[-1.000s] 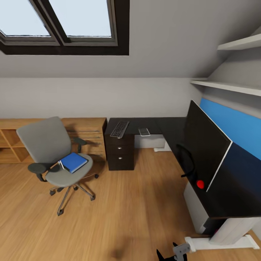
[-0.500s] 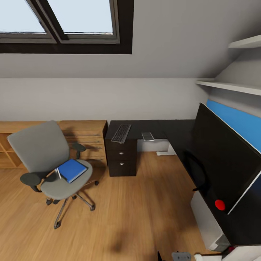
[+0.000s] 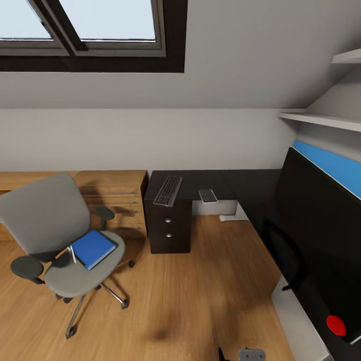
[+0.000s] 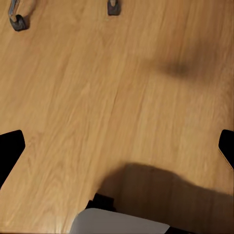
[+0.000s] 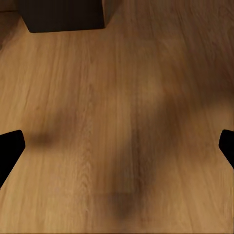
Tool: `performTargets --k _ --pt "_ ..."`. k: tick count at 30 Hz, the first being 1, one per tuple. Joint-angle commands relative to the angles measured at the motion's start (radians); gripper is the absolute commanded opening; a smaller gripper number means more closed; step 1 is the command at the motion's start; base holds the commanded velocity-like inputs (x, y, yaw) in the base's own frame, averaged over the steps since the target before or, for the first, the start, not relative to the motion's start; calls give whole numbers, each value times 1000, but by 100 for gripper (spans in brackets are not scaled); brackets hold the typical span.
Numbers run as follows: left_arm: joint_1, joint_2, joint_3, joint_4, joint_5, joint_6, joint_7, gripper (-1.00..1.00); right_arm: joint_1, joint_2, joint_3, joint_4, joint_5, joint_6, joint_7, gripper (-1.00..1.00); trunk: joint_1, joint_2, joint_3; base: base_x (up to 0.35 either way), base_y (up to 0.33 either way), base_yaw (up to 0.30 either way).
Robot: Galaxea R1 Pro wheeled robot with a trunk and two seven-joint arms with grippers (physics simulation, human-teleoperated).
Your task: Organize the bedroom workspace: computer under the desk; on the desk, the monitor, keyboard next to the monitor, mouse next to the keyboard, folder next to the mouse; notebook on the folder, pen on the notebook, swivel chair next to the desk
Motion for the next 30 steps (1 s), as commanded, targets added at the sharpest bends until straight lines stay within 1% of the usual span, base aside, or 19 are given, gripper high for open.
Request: performTargets --k 1,10,30 --pt "-1 0 -3 0 1 -3 4 100 -1 1 -6 0 8 -3 -2 100 1 -1 -1 334 2 0" --pt "-1 0 -2 0 1 -3 4 100 -1 -4 -5 2 13 -7 -11 100 1 -1 -1 335 1 0" --pt "-1 0 -2 0 1 -2 4 100 -1 -4 3 7 22 -17 -8 100 1 -1 -1 335 0 0"
